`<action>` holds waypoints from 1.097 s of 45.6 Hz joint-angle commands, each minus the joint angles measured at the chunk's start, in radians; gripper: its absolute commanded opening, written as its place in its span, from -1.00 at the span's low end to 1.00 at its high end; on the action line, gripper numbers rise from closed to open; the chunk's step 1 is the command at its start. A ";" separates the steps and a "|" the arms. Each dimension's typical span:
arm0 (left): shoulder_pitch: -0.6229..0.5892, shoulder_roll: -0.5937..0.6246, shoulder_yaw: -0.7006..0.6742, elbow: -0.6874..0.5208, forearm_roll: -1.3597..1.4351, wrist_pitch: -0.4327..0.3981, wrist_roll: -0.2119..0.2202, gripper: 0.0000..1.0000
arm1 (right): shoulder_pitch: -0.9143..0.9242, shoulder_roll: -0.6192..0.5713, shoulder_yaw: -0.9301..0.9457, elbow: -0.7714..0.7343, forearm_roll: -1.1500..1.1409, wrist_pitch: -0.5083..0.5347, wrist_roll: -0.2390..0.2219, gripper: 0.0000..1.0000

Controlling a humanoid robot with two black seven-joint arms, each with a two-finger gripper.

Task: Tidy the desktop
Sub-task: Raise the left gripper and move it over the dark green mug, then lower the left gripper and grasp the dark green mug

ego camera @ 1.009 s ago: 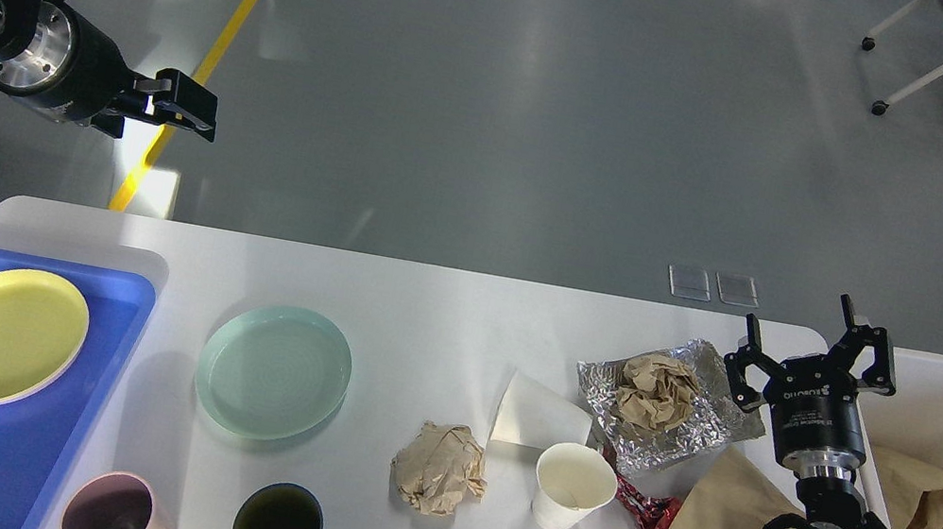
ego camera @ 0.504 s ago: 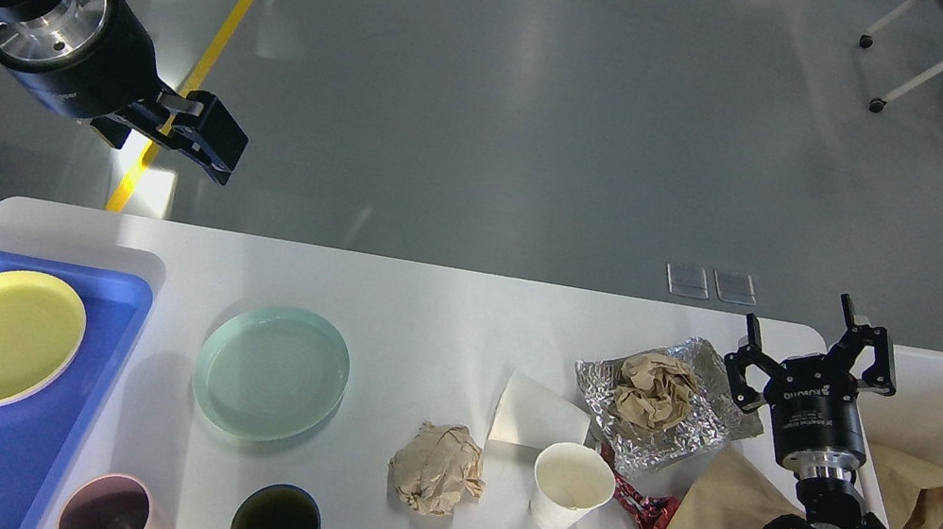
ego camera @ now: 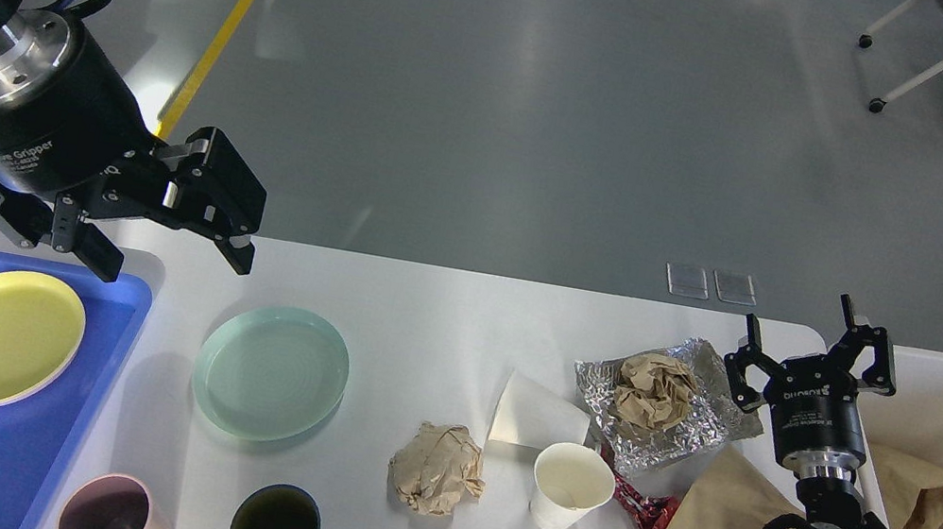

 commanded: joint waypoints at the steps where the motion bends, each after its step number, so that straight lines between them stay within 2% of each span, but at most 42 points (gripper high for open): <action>1: 0.005 0.000 0.002 0.014 0.006 -0.003 0.008 0.94 | 0.000 0.000 0.000 0.000 0.000 0.000 0.001 1.00; 13: 0.048 -0.002 -0.015 0.041 0.006 0.013 0.008 0.94 | 0.000 0.000 0.000 0.000 0.000 0.000 0.000 1.00; 22: 0.157 -0.008 -0.084 0.041 0.037 0.055 0.011 0.93 | 0.000 0.000 0.000 0.000 0.000 0.000 0.000 1.00; 31: 0.353 -0.054 -0.196 0.047 0.135 0.207 0.012 0.91 | 0.000 0.000 0.000 0.000 0.000 0.000 0.001 1.00; 39: 0.614 -0.085 -0.313 0.060 0.390 0.417 0.010 0.87 | 0.000 0.000 0.000 0.002 0.000 0.000 0.000 1.00; 44: 0.751 -0.097 -0.340 0.077 0.532 0.555 0.016 0.87 | 0.000 0.000 0.000 0.002 0.000 0.000 0.000 1.00; 50: 0.841 -0.089 -0.346 0.115 0.577 0.615 0.019 0.87 | 0.000 0.000 0.000 0.002 0.000 0.000 0.000 1.00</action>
